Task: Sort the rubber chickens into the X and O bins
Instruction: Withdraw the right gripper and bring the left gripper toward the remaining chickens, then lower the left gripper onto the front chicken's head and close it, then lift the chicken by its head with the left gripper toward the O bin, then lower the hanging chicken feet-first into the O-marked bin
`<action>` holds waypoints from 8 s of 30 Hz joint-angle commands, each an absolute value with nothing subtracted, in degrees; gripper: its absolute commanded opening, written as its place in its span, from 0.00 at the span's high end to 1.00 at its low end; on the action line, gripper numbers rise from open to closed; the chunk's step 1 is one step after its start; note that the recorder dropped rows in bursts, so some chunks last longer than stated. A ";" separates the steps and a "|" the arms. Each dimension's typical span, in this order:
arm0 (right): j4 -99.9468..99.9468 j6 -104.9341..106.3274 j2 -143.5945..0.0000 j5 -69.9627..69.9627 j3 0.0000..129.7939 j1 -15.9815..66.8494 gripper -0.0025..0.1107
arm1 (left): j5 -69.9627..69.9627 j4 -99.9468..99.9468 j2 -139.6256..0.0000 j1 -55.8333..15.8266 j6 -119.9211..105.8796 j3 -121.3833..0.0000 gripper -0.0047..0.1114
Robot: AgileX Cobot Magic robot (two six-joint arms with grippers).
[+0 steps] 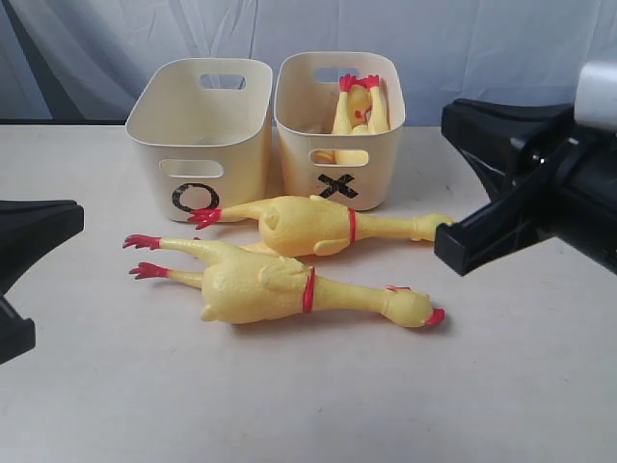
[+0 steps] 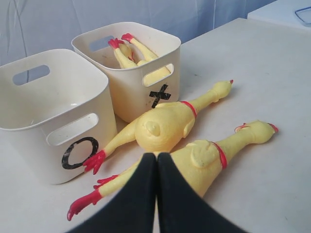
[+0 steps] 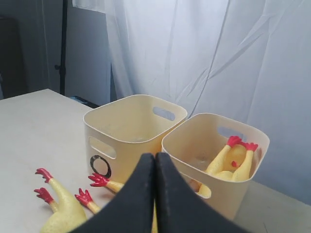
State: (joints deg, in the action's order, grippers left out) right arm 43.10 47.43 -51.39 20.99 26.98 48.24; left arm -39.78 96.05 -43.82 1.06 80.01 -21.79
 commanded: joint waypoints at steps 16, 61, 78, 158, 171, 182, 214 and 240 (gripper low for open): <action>45.85 47.74 -52.95 22.44 25.43 50.47 0.99 | -45.77 90.80 -61.53 1.03 51.12 -25.63 0.55; 58.06 48.13 -52.95 30.13 23.19 50.47 0.99 | -23.04 99.95 -116.86 -41.14 66.84 -66.28 0.50; 58.79 48.13 -52.95 29.93 23.19 50.47 0.99 | -21.56 99.95 -119.99 -41.24 66.84 -68.06 0.50; 63.40 48.13 -48.23 19.69 23.19 50.47 0.99 | -34.13 69.18 -93.61 -4.24 99.80 -68.08 0.96; 63.25 48.13 -48.23 17.30 23.19 50.47 0.99 | -60.04 40.78 -102.20 7.46 87.33 -68.89 0.96; 63.25 48.13 -48.23 17.30 23.19 50.47 0.99 | -69.96 30.04 -115.82 7.46 86.84 -85.55 0.96; 63.25 48.13 -48.23 16.78 23.19 50.47 0.99 | -63.95 37.62 -134.10 1.07 74.42 -110.90 0.96; 63.37 48.13 -48.23 15.10 23.19 50.47 0.99 | -41.08 31.75 -136.70 -4.53 71.34 -110.93 0.96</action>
State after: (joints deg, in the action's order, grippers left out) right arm 63.46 48.00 -48.61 15.45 23.38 50.43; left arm -42.34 32.79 -136.24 -3.95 71.47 -110.66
